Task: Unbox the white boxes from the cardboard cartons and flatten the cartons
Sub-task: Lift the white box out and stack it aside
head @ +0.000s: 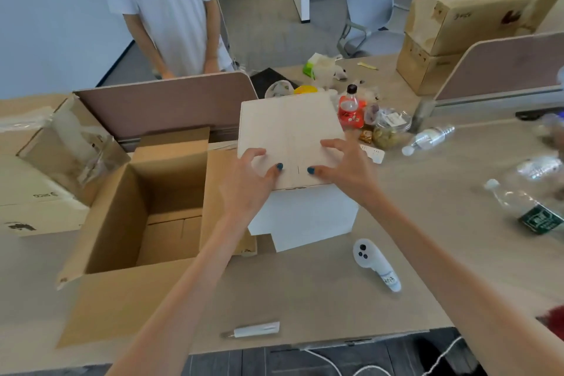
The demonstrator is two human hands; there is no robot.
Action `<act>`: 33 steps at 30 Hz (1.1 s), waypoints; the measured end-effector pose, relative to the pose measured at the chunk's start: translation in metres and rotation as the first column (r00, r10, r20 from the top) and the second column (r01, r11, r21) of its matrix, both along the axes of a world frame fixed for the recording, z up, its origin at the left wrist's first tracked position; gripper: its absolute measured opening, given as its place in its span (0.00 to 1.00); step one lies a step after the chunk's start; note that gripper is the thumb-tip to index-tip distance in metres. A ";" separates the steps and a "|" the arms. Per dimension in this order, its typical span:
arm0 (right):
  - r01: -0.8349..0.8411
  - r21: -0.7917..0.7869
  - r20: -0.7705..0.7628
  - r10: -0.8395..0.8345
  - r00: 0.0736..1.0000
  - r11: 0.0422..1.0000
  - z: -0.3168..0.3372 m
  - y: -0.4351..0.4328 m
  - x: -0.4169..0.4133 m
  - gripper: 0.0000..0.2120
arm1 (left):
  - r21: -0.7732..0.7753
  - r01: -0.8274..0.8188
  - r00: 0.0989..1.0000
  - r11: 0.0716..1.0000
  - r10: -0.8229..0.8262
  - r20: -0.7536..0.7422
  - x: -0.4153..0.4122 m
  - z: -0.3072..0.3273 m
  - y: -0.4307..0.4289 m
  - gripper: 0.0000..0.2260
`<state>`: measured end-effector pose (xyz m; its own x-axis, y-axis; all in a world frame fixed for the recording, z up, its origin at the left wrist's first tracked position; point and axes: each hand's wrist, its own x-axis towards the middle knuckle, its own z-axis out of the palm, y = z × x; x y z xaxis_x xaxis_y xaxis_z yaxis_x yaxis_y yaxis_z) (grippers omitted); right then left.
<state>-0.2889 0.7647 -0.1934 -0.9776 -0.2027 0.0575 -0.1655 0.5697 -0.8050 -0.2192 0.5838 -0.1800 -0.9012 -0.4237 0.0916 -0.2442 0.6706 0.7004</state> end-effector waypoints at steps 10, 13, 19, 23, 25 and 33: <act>-0.008 -0.195 0.060 0.021 0.998 0.981 -0.034 0.011 0.001 0.46 | 0.239 0.031 0.995 0.970 -0.008 -0.097 0.012 -0.031 -0.005 0.35; 0.038 -0.369 0.095 -0.003 0.995 0.929 -0.042 0.019 0.006 0.38 | 0.436 0.030 0.994 0.899 0.021 -0.112 0.017 -0.040 -0.014 0.38; 0.072 -0.574 0.157 0.023 0.987 0.816 -0.055 0.022 0.021 0.30 | 0.640 0.053 0.997 0.766 0.001 -0.083 0.027 -0.065 -0.014 0.36; 0.053 -0.633 0.185 0.084 0.979 0.772 -0.053 0.025 0.011 0.26 | 0.673 0.066 0.993 0.737 0.017 -0.115 0.019 -0.068 -0.010 0.35; 0.053 -0.636 0.199 0.097 0.975 0.770 -0.052 0.028 0.002 0.26 | 0.686 0.074 0.989 0.723 0.034 -0.142 0.014 -0.066 -0.004 0.34; 0.050 -0.662 0.213 0.123 0.969 0.747 -0.049 0.035 -0.021 0.27 | 0.777 0.093 0.989 0.622 0.034 -0.146 0.006 -0.072 0.000 0.37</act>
